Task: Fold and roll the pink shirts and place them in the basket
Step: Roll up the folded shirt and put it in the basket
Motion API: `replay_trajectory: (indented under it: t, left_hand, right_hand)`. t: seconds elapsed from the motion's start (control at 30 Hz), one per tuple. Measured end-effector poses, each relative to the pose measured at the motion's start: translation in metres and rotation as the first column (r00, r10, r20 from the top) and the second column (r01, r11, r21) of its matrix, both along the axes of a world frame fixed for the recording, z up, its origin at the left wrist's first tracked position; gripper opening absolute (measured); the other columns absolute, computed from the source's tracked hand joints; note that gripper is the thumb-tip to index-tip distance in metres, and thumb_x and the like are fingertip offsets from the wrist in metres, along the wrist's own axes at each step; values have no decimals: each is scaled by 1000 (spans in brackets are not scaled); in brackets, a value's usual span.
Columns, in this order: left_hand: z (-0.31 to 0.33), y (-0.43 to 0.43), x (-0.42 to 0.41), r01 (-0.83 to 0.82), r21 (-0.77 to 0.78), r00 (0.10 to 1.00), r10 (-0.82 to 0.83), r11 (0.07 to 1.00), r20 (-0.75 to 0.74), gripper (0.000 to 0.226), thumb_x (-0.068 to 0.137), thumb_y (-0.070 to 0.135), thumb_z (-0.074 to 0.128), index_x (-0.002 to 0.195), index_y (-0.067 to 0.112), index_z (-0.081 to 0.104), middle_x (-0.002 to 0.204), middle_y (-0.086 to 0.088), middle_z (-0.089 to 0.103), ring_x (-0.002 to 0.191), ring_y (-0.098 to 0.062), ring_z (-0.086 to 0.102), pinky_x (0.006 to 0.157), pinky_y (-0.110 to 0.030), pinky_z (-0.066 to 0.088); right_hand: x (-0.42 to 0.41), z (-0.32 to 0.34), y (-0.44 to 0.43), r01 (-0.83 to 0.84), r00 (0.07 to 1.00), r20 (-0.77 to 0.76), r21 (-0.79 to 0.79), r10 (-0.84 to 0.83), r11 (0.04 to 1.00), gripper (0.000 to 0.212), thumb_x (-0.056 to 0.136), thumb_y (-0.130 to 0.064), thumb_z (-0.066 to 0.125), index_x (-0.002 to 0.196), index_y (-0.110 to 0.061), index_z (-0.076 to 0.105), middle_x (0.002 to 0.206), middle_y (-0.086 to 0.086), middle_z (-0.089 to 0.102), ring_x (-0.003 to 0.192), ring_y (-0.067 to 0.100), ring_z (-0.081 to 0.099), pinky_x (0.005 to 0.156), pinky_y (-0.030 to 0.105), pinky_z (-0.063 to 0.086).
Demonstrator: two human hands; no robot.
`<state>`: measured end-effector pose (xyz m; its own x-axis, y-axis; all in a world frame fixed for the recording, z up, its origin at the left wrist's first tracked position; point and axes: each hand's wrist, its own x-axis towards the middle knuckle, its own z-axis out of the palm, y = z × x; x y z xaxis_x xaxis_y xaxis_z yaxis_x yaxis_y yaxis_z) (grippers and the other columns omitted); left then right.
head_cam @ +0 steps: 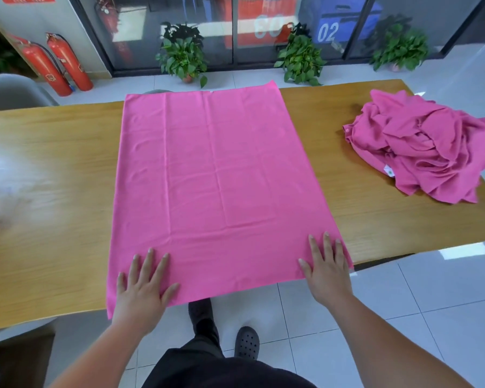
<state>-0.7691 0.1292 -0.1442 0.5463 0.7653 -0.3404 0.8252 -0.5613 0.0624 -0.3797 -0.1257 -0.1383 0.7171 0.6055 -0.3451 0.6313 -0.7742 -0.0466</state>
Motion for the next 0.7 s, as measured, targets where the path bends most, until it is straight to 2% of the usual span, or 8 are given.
replay_trajectory:
  t: [0.1, 0.2, 0.27, 0.33, 0.43, 0.57, 0.63, 0.7]
  left_hand:
    - [2, -7, 3, -88, -33, 996, 87, 996, -13, 82, 97, 82, 14, 164, 45, -16, 173, 3, -27, 160, -28, -24, 128, -67, 7]
    - [9, -19, 7, -164, -70, 986, 163, 984, -22, 84, 99, 79, 19, 167, 40, -10, 175, 1, -22, 162, -31, -16, 127, -68, 11]
    - [15, -22, 0, -201, -83, 979, 199, 976, -34, 83, 100, 78, 21, 167, 41, -10, 176, 2, -20, 162, -34, -12, 128, -65, 12]
    - [20, -19, -14, -233, -96, 972, 230, 968, -40, 82, 100, 78, 24, 166, 43, -10, 176, 3, -17, 162, -37, -10, 129, -62, 14]
    - [28, -9, -40, -210, -94, 977, 206, 973, -52, 84, 100, 75, 36, 166, 44, -7, 177, 5, -11, 163, -36, -3, 128, -59, 17]
    - [45, 5, -47, -165, -66, 984, 159, 984, -85, 76, 102, 63, 46, 166, 40, 11, 176, 0, 13, 159, -33, 23, 130, -53, 19]
    - [52, 16, -44, -180, -56, 980, 175, 982, -90, 75, 101, 57, 46, 166, 37, 15, 173, -2, 21, 155, -33, 28, 130, -53, 21]
    - [56, 31, -42, -194, -54, 978, 189, 980, -83, 80, 100, 59, 47, 168, 37, 11, 175, -3, 15, 159, -33, 18, 130, -56, 16]
  right_hand:
    - [-16, 13, 18, 43, 999, 14, 5, -43, 999, 76, 106, -64, 24, 170, -30, 0, 176, 11, -13, 161, 42, -7, 130, 57, 12]
    - [-37, 16, 30, -174, 984, -27, 26, 174, 984, 74, 106, -66, 25, 167, -42, -9, 175, 2, -23, 162, 36, -11, 128, 60, 12]
    - [-47, 14, 33, -236, 970, -54, 10, 236, 972, 69, 105, -69, 20, 163, -50, -11, 174, -5, -24, 162, 32, -12, 126, 63, 14]
    - [-49, 14, 37, -197, 980, -40, 17, 197, 980, 63, 106, -67, 20, 164, -51, 3, 177, -7, -10, 163, 30, -2, 125, 62, 22]
    - [-47, 21, 45, -165, 986, -5, 8, 165, 986, 62, 105, -67, 24, 162, -43, 23, 174, -4, 15, 158, 31, 18, 120, 58, 35]
    - [-48, 27, 59, -145, 983, 111, -38, 148, 989, 63, 102, -67, 25, 150, -33, 47, 153, 4, 44, 135, 31, 45, 106, 51, 47]
    - [-54, 30, 69, -146, 980, 132, -37, 150, 989, 66, 101, -67, 25, 146, -28, 53, 146, 8, 49, 130, 31, 47, 104, 50, 48]
    - [-60, 30, 84, -190, 978, 86, -15, 190, 982, 68, 103, -67, 27, 153, -26, 46, 157, 12, 40, 142, 34, 39, 114, 50, 43]
